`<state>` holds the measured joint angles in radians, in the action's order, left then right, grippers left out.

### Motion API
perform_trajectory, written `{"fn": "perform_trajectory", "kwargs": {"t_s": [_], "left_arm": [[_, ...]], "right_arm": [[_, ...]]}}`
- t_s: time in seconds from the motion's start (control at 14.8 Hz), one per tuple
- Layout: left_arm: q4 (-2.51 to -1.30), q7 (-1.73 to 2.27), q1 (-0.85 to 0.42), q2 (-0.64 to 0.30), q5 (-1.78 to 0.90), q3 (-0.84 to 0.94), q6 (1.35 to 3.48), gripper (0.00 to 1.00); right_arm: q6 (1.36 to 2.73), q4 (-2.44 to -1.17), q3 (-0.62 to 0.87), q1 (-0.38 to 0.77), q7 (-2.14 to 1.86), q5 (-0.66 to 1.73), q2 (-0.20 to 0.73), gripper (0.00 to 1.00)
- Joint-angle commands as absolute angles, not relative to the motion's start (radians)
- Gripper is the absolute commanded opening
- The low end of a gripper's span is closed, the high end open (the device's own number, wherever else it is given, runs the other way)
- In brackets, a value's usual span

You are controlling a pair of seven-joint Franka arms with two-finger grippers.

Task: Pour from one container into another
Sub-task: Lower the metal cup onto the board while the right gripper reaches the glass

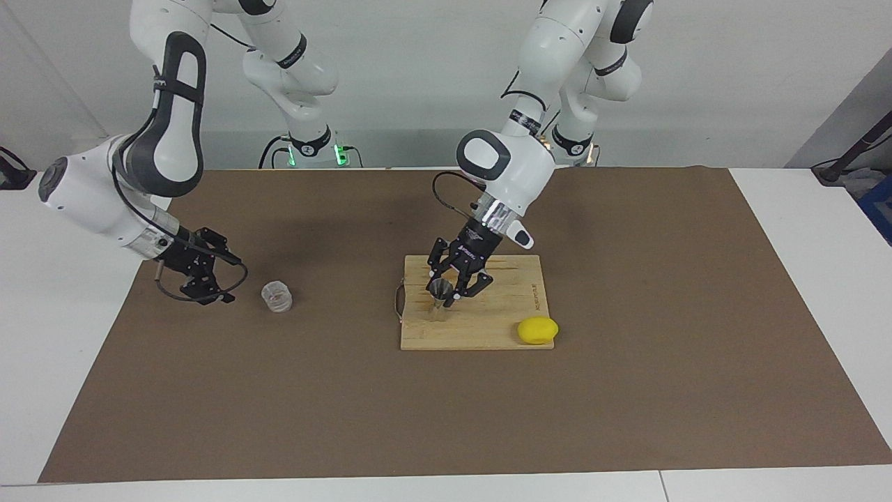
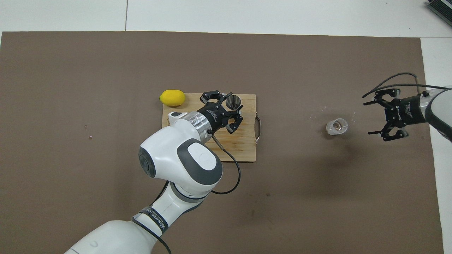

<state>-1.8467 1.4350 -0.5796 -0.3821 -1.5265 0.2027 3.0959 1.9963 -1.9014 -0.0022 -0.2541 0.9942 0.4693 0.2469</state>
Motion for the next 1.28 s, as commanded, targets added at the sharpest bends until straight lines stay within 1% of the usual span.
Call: {"fn": "perform_trajectory", "kwargs": {"t_s": [0.0,0.27,0.34,0.54,0.67,0.88,0.94,1.01,1.21], "left_arm": [[-1.816,1.442,-0.604,-0.405,-1.549,0.196,3.132,0.0],[-1.819,1.442,-0.604,-0.408,-1.549,0.196,3.14,0.0],[-1.819,1.442,-0.606,-0.41,-1.549,0.195,3.14,0.0],[-1.821,1.442,-0.612,-0.416,-1.549,0.195,3.155,0.0],[-1.821,1.442,-0.626,-0.423,-1.549,0.195,3.169,0.0],[-1.824,1.442,-0.626,-0.423,-1.554,0.195,3.171,0.0],[-1.825,1.442,-0.626,-0.423,-1.563,0.195,3.169,0.55],[-1.825,1.443,-0.626,-0.423,-1.566,0.195,3.171,1.0],[-1.825,1.445,-0.623,-0.422,-1.566,0.195,3.169,1.0]], "right_arm": [[2.034,-1.919,0.009,-0.279,0.941,0.505,0.282,1.0],[2.034,-1.914,0.009,-0.299,0.833,0.626,0.38,1.0],[2.037,-1.913,0.009,-0.296,0.828,0.641,0.391,1.0],[2.043,-1.922,0.009,-0.273,0.833,0.676,0.391,1.0],[2.046,-1.959,0.009,-0.273,0.825,0.676,0.382,1.0],[2.034,-1.974,0.011,-0.272,0.825,0.676,0.377,1.0],[2.033,-1.974,0.014,-0.27,0.825,0.678,0.377,1.0],[2.033,-1.976,0.015,-0.268,0.825,0.678,0.376,1.0],[2.034,-1.98,0.015,-0.258,0.827,0.687,0.376,1.0]]}}
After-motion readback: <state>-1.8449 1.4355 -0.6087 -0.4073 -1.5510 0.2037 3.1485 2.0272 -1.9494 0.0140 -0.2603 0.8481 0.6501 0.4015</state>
